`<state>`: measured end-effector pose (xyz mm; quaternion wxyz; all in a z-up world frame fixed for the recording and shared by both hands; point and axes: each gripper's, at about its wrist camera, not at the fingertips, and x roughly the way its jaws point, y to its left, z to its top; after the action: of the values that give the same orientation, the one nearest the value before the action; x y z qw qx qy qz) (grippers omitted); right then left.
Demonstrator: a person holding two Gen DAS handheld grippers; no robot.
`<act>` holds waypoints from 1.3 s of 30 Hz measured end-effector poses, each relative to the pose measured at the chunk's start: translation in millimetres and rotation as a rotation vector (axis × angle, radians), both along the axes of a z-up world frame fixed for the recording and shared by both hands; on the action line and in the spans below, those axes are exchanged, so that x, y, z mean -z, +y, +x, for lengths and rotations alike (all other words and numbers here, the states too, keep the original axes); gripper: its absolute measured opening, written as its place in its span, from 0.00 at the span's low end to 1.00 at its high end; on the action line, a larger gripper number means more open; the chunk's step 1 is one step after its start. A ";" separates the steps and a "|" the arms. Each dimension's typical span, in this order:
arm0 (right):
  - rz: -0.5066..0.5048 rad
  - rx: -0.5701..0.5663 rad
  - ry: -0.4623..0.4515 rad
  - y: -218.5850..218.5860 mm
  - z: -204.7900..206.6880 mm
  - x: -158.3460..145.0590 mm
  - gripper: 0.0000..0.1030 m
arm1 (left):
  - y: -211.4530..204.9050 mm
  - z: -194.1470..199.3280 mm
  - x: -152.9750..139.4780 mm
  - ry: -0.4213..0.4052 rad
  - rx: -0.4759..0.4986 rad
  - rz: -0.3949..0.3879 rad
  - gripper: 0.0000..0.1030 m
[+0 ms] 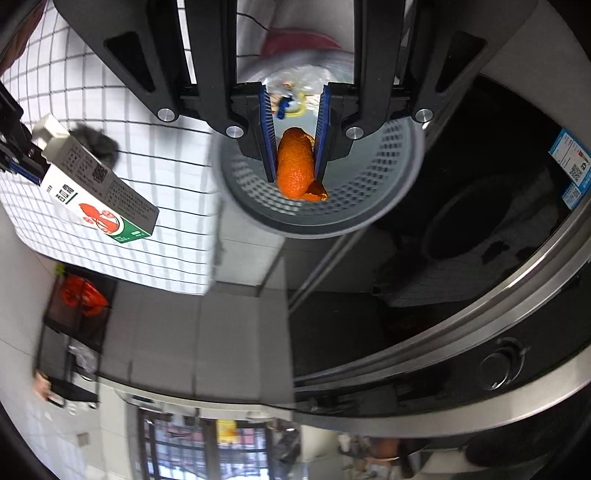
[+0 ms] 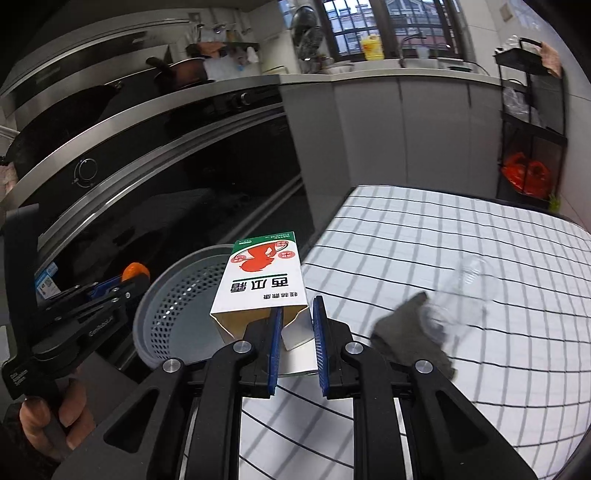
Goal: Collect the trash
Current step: 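Carry the orange peel and carton over the grey basket with both tools, then open both tools to drop the peel and carton into the basket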
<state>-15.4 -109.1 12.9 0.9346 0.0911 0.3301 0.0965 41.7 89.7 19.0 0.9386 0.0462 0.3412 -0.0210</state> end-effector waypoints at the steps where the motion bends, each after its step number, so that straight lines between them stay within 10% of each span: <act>1: 0.001 -0.012 0.003 7.8 5.8 0.8 0.15 | 6.9 4.5 1.2 0.004 -0.016 -0.010 0.19; 39: 0.003 -0.184 0.190 100.2 102.9 55.4 0.16 | 64.4 67.2 50.2 0.200 -0.125 -0.057 0.22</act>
<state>87.5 -8.9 -42.5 0.8861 0.0705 0.4241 0.1733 108.8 154.1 -31.2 0.9002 -0.0042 0.4347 0.0236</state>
